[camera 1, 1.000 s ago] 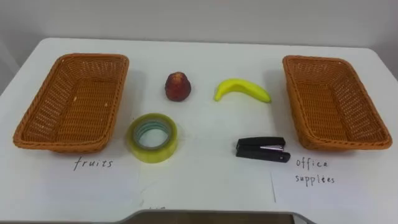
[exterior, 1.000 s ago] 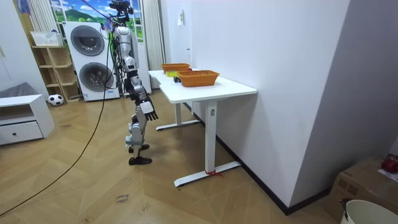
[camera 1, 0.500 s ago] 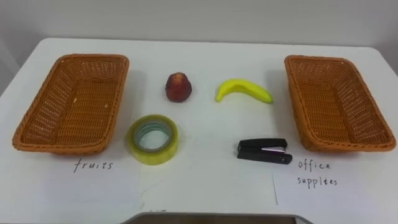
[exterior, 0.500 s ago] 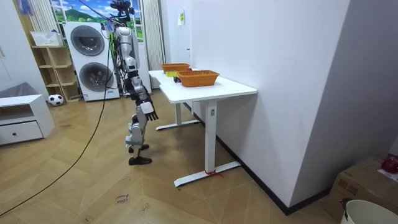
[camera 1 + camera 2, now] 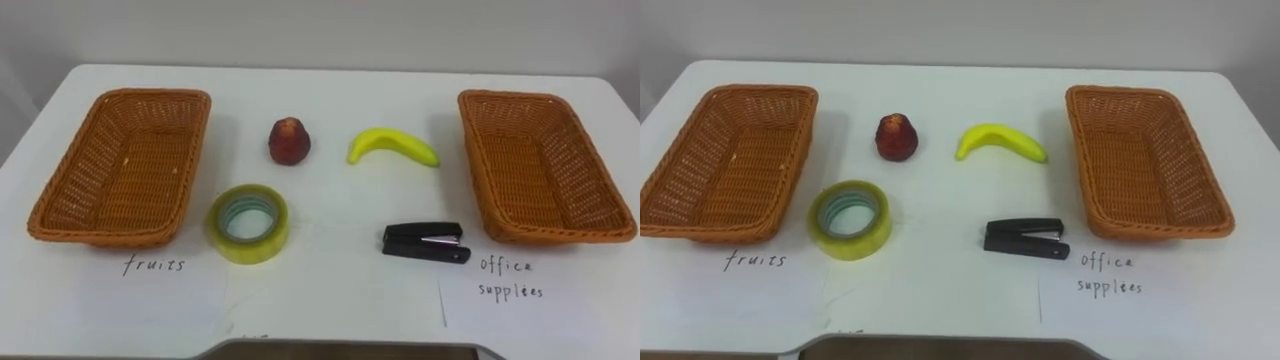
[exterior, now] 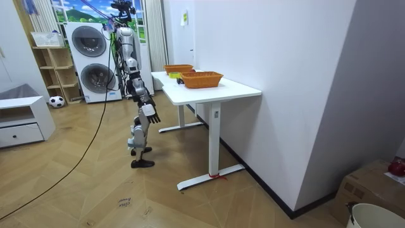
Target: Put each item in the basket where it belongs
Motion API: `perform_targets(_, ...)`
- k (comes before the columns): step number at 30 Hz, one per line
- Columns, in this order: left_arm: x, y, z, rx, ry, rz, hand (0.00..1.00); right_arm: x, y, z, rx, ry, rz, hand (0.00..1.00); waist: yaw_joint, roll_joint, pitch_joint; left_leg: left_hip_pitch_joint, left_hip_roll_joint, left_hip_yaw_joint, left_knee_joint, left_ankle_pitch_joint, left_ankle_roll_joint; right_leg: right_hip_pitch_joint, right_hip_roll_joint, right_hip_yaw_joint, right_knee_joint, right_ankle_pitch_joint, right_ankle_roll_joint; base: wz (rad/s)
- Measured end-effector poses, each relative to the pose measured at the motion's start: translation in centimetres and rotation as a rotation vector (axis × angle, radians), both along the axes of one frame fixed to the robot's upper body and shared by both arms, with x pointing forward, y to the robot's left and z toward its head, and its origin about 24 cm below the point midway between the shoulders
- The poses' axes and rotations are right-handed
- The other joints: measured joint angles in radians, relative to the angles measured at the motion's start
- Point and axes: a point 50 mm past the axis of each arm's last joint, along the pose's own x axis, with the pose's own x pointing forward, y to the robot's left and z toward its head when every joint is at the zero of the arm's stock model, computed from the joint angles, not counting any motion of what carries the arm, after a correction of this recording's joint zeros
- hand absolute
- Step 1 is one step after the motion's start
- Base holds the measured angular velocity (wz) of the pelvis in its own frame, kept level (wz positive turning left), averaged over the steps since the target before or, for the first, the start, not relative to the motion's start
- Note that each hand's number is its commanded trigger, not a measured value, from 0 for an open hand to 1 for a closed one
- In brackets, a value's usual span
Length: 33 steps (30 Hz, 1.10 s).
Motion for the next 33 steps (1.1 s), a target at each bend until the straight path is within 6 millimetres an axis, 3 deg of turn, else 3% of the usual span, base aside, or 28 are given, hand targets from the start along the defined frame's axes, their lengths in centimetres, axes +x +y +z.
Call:
perform_targets(5, -0.6, 0.9, 0.2, 0.029, 0.003, 0.047, 0.00, -0.4, -1.9, 0.3, -0.074, 0.013, -0.157, 0.00, -0.040, -0.002, 0.0002, 0.002, 0.001, 0.004, -0.001, 0.000, 0.000, -0.003, 0.001, 0.008, 0.002, 0.000, 0.000, -0.03)
perform_targets(12, -1.0, 1.3, 0.3, 0.041, 0.008, 0.079, 0.00, -0.2, -4.5, 1.0, -0.184, 0.015, -0.370, 0.00, -0.052, -0.007, 0.0005, 0.018, 0.002, 0.020, -0.006, 0.000, 0.000, -0.002, 0.002, 0.030, 0.009, 0.000, 0.000, -0.08)
perform_targets(17, -1.4, 2.3, 0.5, 0.084, 0.007, 0.128, 0.00, 1.9, -7.3, 2.5, -0.306, -0.077, -0.510, 0.00, -0.077, -0.021, -0.0025, 0.016, 0.002, 0.036, -0.005, 0.000, 0.000, -0.018, 0.003, 0.055, 0.013, 0.000, 0.000, -0.08)
perform_targets(22, -1.5, 3.0, 0.8, 0.114, 0.003, 0.136, 0.00, 2.9, -9.2, 3.9, -0.399, -0.121, -0.610, 0.00, -0.101, -0.034, -0.0057, 0.014, 0.001, 0.046, -0.008, 0.000, 0.001, -0.028, 0.002, 0.061, 0.014, -0.002, 0.002, -0.05)
perform_targets(27, -1.1, 3.3, 1.1, 0.135, -0.022, 0.124, 0.00, 3.3, -11.1, 5.4, -0.510, -0.136, -0.713, 0.00, -0.107, -0.046, -0.0119, 0.015, -0.001, 0.051, -0.019, 0.000, 0.001, -0.028, 0.001, 0.064, 0.015, -0.003, 0.003, -0.04)
perform_targets(33, -1.2, 3.6, 1.3, 0.143, -0.032, 0.132, 0.00, 5.2, -13.5, 8.5, -0.637, -0.224, -0.808, 0.00, -0.109, -0.056, -0.0116, 0.016, -0.001, 0.064, -0.020, 0.000, 0.001, -0.034, 0.002, 0.086, 0.015, -0.003, 0.004, -0.08)
